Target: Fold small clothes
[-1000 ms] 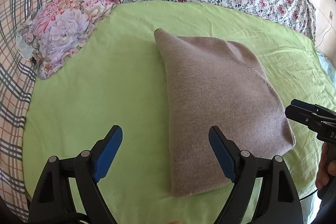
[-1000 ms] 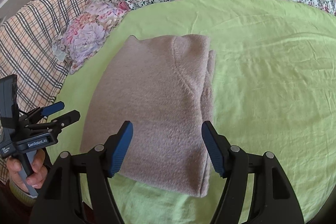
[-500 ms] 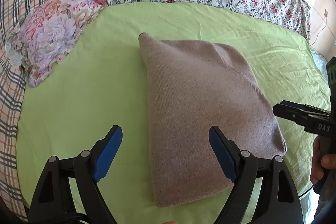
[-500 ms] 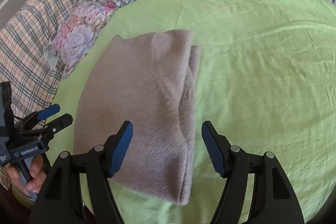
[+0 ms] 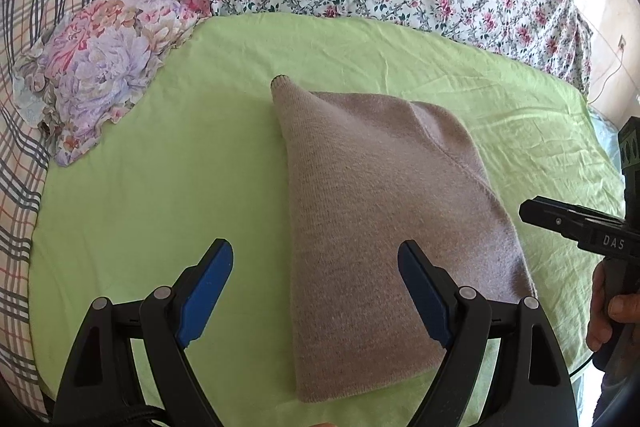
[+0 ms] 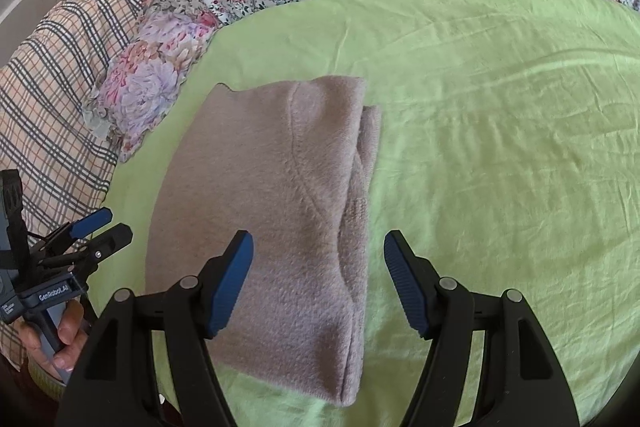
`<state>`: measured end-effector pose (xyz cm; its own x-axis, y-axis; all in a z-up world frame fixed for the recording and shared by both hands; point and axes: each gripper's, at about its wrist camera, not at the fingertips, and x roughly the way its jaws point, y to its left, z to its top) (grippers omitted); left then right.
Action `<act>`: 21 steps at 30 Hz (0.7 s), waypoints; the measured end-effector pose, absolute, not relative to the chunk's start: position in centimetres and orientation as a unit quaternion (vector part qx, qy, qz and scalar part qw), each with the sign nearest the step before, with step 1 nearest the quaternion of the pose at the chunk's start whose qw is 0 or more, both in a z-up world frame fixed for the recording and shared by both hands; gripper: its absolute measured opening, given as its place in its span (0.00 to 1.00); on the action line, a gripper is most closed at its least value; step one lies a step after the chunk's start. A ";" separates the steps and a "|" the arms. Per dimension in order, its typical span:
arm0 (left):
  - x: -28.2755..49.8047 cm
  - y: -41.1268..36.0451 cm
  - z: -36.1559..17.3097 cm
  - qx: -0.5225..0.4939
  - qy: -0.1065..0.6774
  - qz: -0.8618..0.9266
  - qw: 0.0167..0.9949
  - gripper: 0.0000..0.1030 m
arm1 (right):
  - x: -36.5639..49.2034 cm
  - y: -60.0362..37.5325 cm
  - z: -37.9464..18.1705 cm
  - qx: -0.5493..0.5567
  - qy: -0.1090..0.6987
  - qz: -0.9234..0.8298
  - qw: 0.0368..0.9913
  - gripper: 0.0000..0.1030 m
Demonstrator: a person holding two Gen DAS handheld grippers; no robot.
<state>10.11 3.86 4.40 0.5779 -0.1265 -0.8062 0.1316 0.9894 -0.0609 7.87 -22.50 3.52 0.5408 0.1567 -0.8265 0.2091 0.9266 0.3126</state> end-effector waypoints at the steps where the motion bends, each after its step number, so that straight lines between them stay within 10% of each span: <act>1: 10.0 3.9 4.4 0.002 0.453 -0.074 0.889 0.82 | 7.8 -22.4 3.6 0.189 0.478 -0.012 0.858 0.67; 21: 7.2 4.5 3.3 0.019 0.453 -0.073 0.888 0.82 | 3.8 -18.2 2.9 0.124 0.488 0.002 0.864 0.67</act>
<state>7.21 4.51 3.27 0.5790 -0.1125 -0.8075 0.1477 0.9885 -0.0319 3.84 -18.18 2.95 0.5234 0.1243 -0.8430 0.1174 0.9693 0.2159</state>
